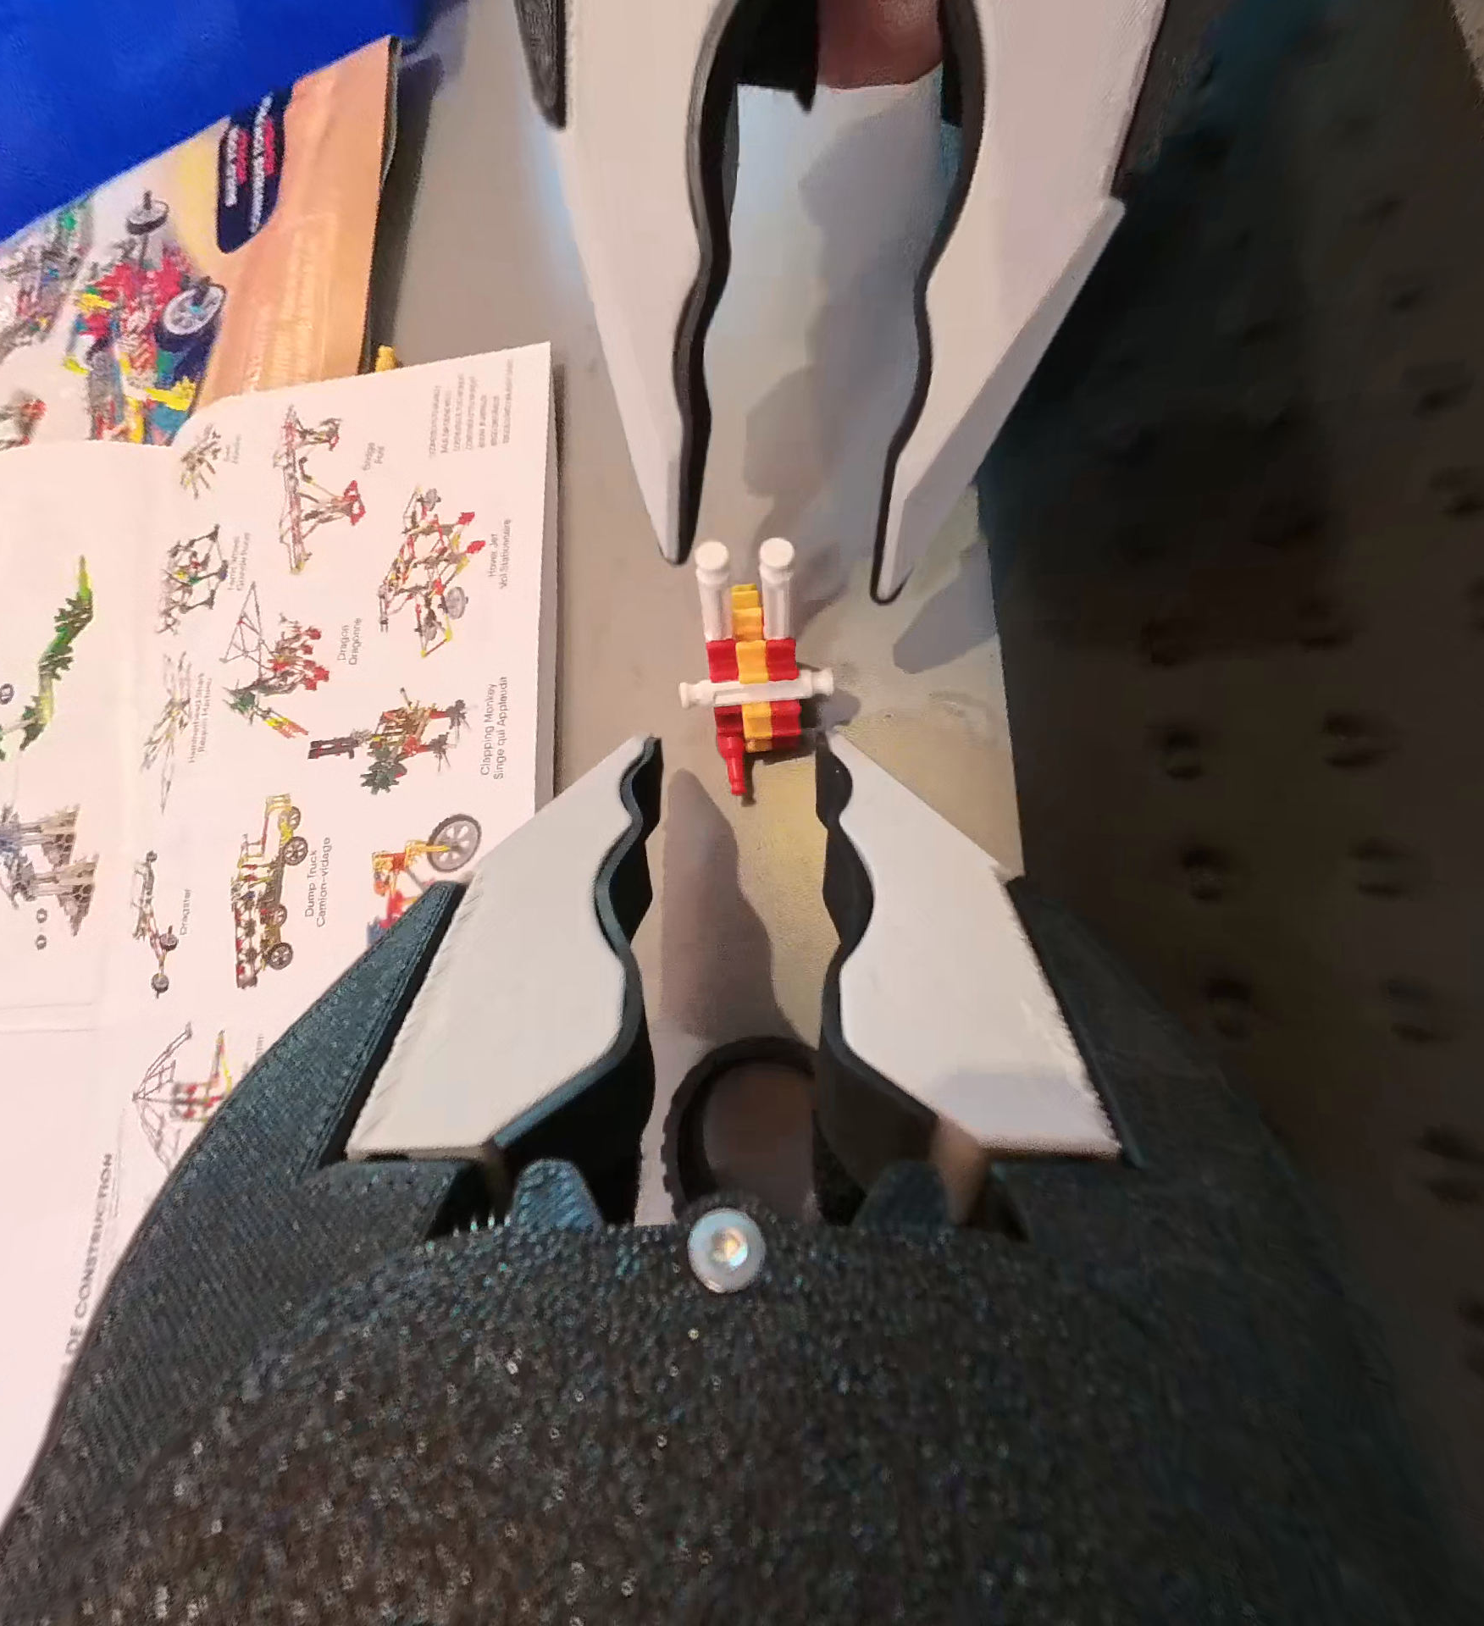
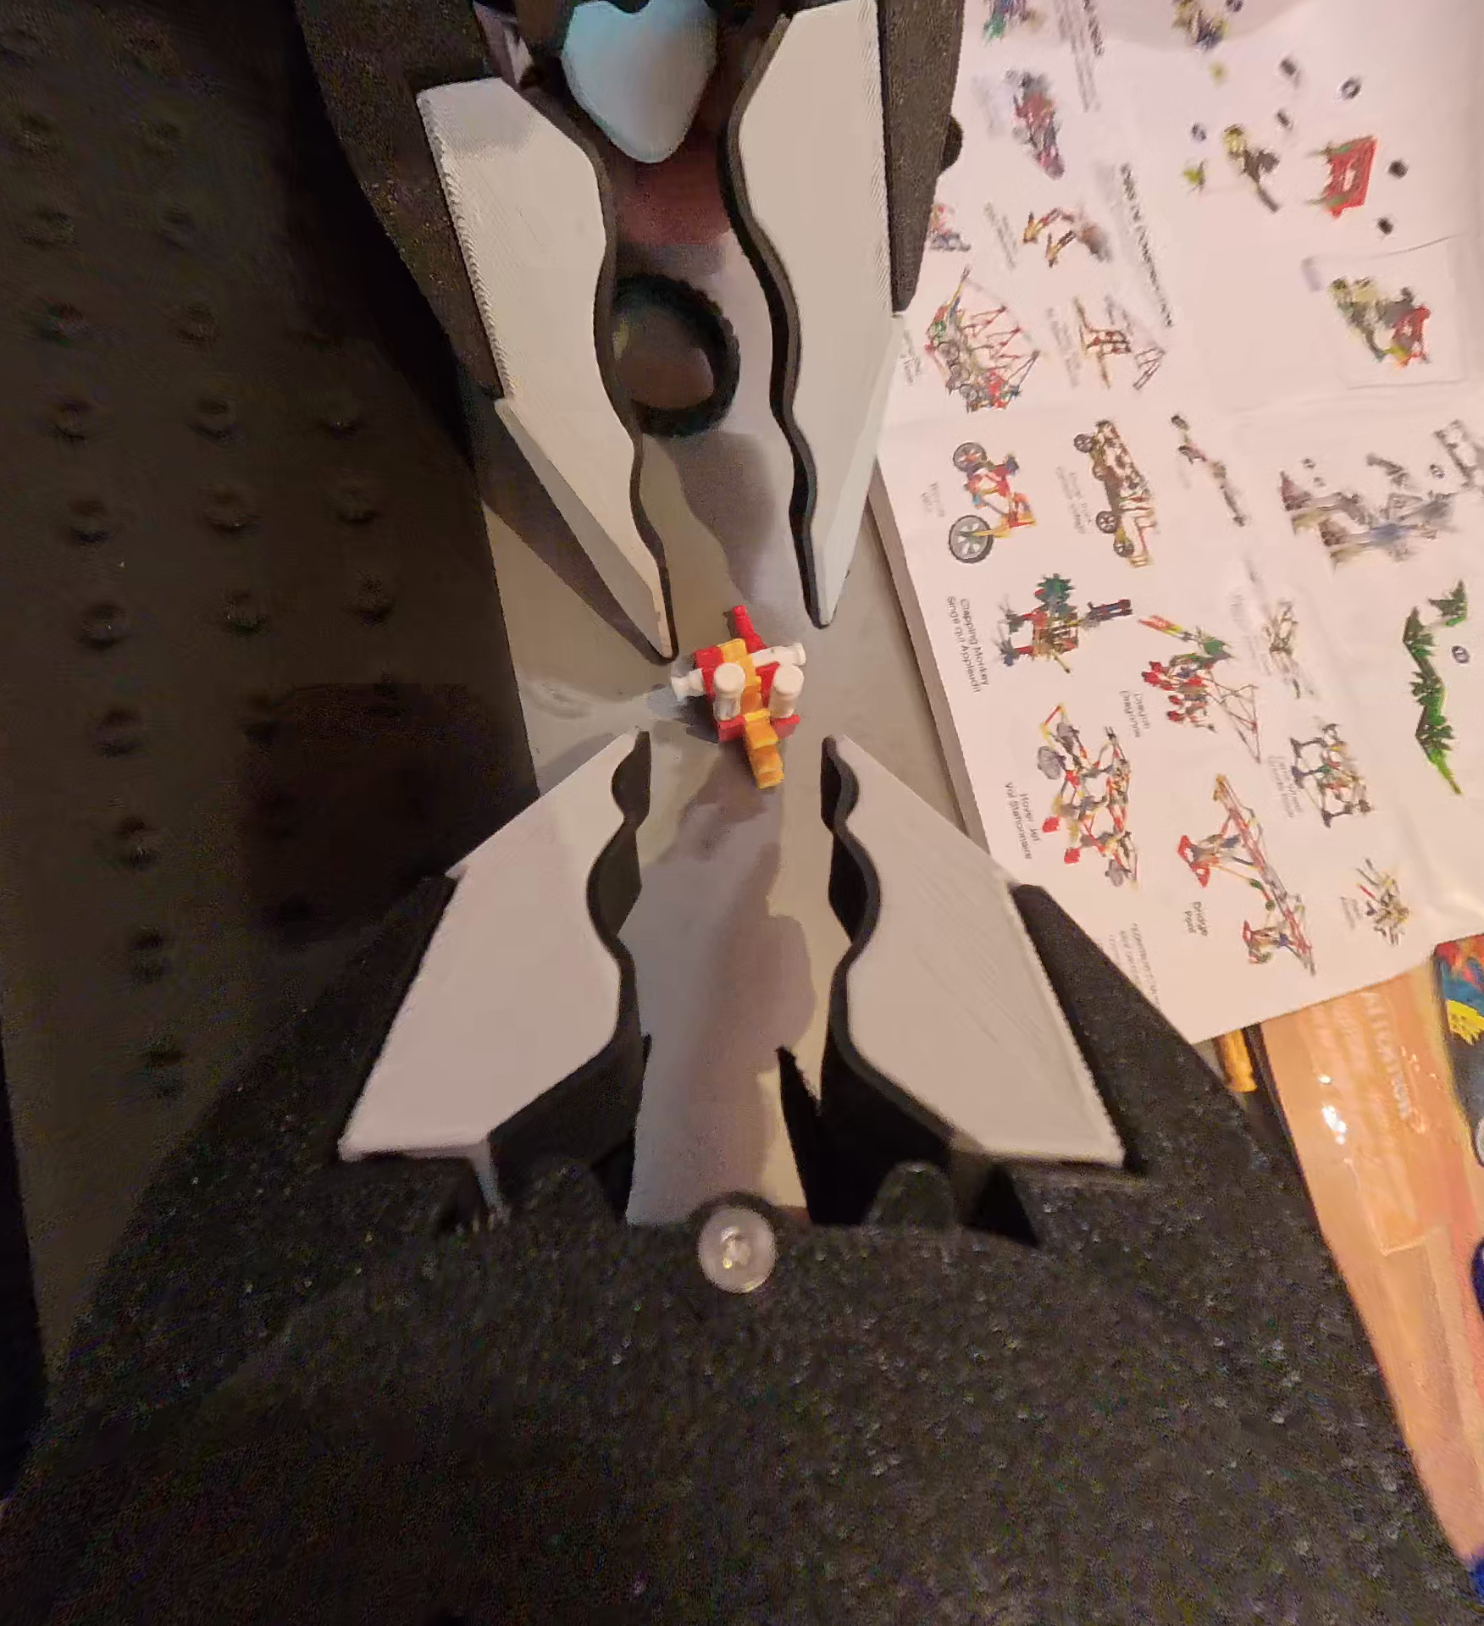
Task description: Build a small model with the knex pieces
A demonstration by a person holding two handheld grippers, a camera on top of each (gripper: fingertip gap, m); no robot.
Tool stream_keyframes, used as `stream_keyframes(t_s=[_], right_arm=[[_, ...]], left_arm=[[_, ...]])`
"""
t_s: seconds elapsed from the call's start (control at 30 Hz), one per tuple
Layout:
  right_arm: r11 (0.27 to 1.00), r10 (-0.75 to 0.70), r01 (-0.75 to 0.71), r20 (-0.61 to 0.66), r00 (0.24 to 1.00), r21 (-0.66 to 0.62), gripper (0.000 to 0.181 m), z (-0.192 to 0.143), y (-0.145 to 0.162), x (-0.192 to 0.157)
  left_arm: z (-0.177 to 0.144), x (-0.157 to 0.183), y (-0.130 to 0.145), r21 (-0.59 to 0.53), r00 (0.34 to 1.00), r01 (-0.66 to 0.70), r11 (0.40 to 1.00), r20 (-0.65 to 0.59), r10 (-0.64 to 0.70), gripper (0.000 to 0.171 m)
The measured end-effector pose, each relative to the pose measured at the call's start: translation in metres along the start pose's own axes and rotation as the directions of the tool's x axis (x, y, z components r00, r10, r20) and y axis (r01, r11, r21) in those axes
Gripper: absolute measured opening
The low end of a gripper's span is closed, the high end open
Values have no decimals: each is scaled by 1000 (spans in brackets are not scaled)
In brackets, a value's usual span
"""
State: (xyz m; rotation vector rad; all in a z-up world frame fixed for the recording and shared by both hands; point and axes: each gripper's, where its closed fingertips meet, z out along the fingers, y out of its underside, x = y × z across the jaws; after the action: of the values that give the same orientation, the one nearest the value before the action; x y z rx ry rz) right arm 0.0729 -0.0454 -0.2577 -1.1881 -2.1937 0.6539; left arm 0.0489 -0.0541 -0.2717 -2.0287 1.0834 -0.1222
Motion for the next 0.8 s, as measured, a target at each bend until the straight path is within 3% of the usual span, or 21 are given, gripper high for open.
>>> stream_keyframes(t_s=[0.07, 0.27, 0.4, 0.47, 0.53, 0.63, 0.8], right_arm=[[998, 29, -30, -10, 1000, -55, 39, 7, 6, 3], [998, 50, -50, -18, 999, -28, 19, 15, 5, 3], [999, 44, -45, -47, 998, -16, 20, 12, 4, 4], [998, 57, -57, -72, 996, -4, 30, 5, 3, 8], [995, 93, -90, -89, 992, 37, 37, -6, -1, 12], [972, 191, -176, -83, 978, 157, 46, -28, -16, 15], [931, 258, -222, -93, 962, 291, 48, -50, -37, 11]], left_arm=[[3, 2, 0, -13, 1000, -9, 1000, -2, 9, 30], [8, 4, -3, -17, 999, -38, 999, 25, 39, 16], [8, -1, -4, -51, 975, -179, 982, 126, 184, 15], [5, -7, -7, -74, 944, -256, 964, 197, 266, 15], [-3, -16, -18, -89, 880, -355, 930, 303, 365, 15], [-18, -26, -40, -149, 723, -507, 849, 462, 513, 15], [-23, -23, -63, -270, 517, -638, 721, 543, 662, 16]])
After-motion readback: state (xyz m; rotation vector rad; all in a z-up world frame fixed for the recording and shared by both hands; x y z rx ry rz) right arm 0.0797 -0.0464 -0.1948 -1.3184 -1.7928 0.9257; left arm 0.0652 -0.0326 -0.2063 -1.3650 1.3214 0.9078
